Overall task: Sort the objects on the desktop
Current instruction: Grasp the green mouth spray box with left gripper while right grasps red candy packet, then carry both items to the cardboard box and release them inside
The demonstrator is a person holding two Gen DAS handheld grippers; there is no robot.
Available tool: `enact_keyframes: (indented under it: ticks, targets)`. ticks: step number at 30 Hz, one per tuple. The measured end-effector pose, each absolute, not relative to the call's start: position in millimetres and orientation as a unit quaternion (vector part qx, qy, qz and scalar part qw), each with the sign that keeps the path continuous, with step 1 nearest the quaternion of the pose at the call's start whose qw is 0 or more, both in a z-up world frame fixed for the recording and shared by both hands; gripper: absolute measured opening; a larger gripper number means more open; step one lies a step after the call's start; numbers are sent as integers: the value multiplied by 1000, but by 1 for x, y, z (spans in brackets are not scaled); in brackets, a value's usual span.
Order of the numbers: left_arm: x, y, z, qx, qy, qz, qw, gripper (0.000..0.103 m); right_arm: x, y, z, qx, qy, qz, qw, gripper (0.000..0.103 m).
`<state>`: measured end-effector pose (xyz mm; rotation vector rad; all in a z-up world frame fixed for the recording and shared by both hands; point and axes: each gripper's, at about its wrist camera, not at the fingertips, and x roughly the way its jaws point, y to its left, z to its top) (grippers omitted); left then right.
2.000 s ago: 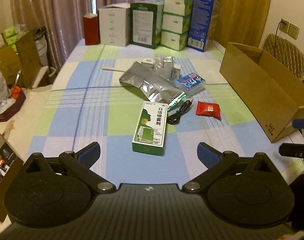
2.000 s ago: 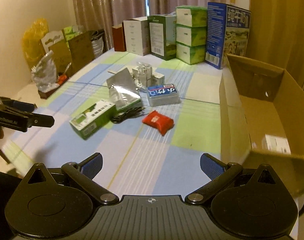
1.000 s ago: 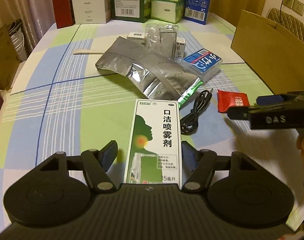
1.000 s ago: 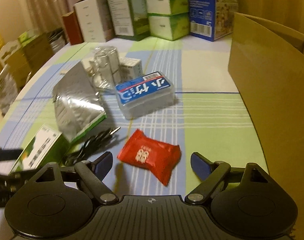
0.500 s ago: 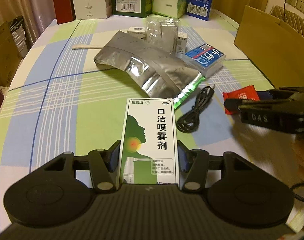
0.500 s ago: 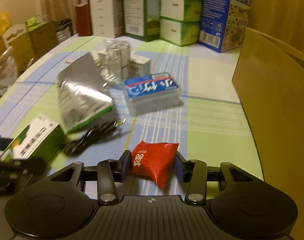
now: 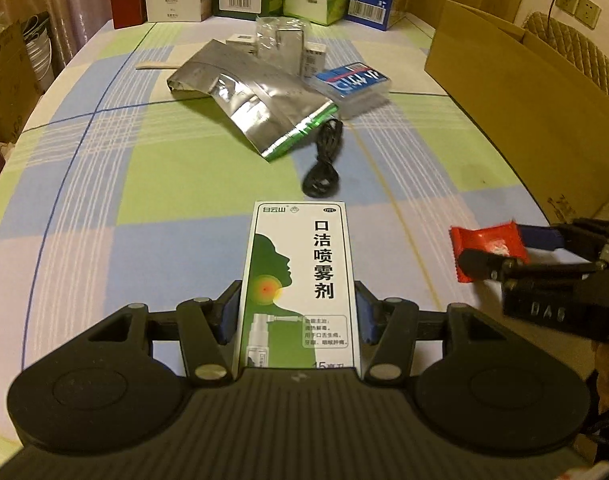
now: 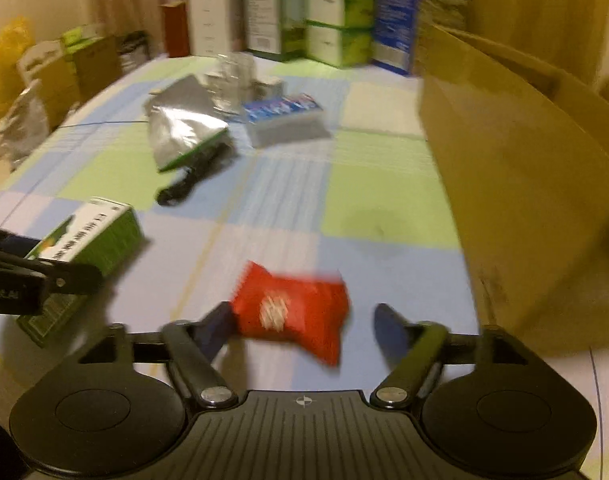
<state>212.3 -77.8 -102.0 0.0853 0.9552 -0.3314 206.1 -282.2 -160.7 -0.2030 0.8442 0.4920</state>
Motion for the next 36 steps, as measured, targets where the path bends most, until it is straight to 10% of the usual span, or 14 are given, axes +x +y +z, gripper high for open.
enact_keyframes:
  ticks: [12, 23, 36]
  targets:
    - [205, -80, -101, 37, 448, -150, 881, 51, 201, -266, -165, -83, 381, 223, 893, 79]
    - [207, -89, -106, 80, 432, -152, 885, 55, 199, -270, -162, -95, 364, 240, 895, 42]
    - [201, -99, -105, 110, 435, -148, 881, 50, 195, -282, -149, -88, 353, 238, 900, 39]
